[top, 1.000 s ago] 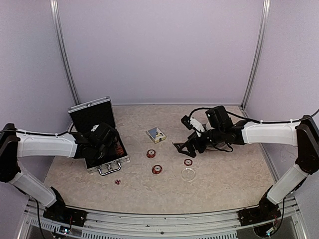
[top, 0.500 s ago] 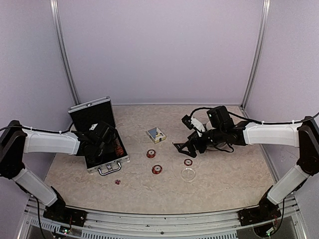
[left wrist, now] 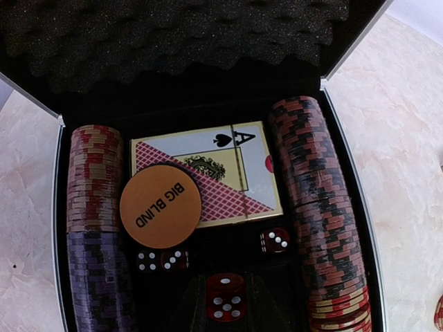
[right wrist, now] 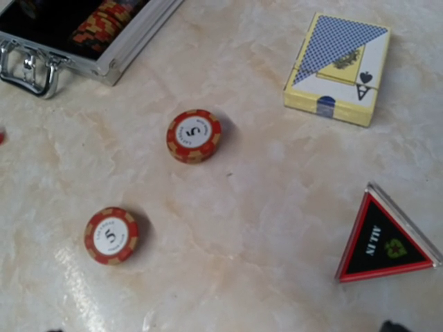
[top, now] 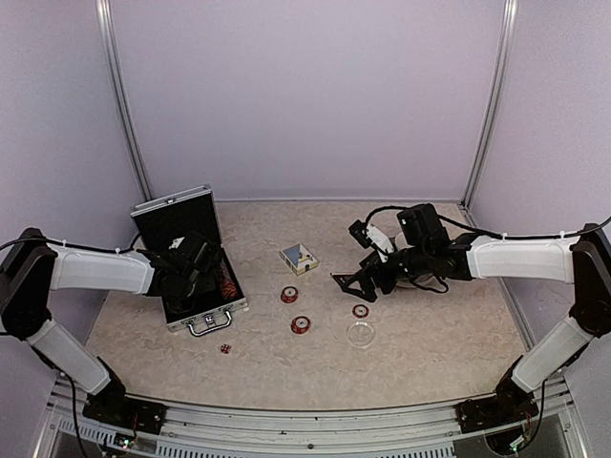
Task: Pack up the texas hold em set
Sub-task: Place the dice in the slot.
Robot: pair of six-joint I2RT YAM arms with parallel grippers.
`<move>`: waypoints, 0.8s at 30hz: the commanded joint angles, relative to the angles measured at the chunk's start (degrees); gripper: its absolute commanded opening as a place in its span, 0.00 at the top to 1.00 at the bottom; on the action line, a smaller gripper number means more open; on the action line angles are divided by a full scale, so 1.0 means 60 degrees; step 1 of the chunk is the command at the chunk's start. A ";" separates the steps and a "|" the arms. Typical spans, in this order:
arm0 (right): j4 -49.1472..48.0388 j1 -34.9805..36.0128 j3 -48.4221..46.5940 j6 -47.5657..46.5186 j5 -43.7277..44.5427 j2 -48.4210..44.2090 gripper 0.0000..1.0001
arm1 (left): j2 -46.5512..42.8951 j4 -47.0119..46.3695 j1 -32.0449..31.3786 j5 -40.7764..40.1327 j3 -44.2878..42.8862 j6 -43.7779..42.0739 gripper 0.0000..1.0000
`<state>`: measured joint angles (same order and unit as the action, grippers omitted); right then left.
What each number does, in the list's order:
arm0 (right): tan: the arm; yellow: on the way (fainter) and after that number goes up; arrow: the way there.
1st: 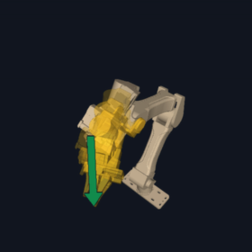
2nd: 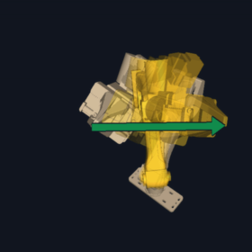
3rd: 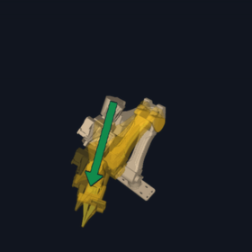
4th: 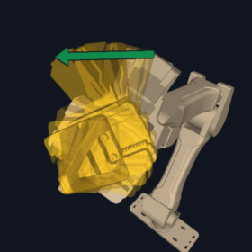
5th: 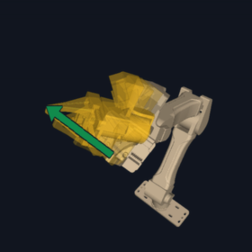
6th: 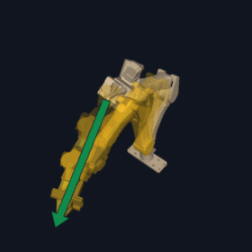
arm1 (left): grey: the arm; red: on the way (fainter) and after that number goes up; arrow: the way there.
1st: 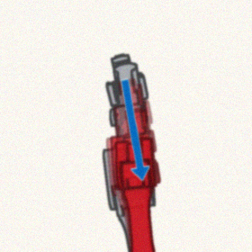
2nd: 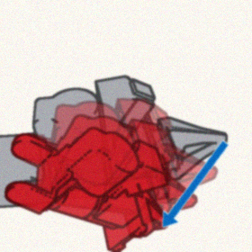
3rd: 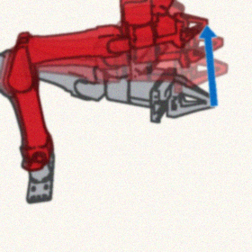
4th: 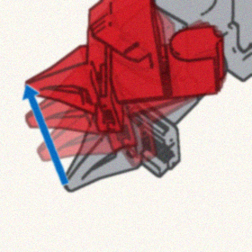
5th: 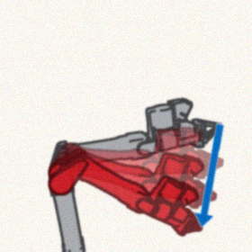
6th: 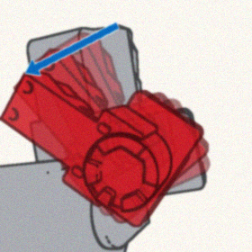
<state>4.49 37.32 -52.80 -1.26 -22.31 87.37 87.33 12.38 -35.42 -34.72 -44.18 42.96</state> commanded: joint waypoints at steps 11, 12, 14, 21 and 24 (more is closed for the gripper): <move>-0.0124 -0.0039 0.0042 0.0121 -0.0149 0.0041 0.01 | 0.0346 -0.0699 0.0557 0.0616 0.0088 -0.0179 0.88; -0.0123 -0.0039 0.0038 0.0120 -0.0140 0.0046 0.01 | 0.0402 -0.0728 0.0569 0.0652 0.0064 -0.0197 0.88; -0.0122 -0.0050 0.0039 0.0105 -0.0126 0.0057 0.01 | 0.0504 -0.0726 0.0593 0.0708 -0.0028 -0.0240 0.88; -0.0112 -0.0040 0.0039 0.0106 -0.0164 0.0101 0.01 | 0.0928 -0.0704 0.0687 0.0812 -0.0187 -0.0291 0.87; -0.0104 -0.0038 0.0042 0.0104 -0.0166 0.0097 0.01 | 0.1050 -0.0728 0.0737 0.0821 -0.0186 -0.0283 0.87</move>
<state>4.40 37.32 -52.75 -0.95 -22.37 87.46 92.44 9.34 -31.77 -30.17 -44.21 41.89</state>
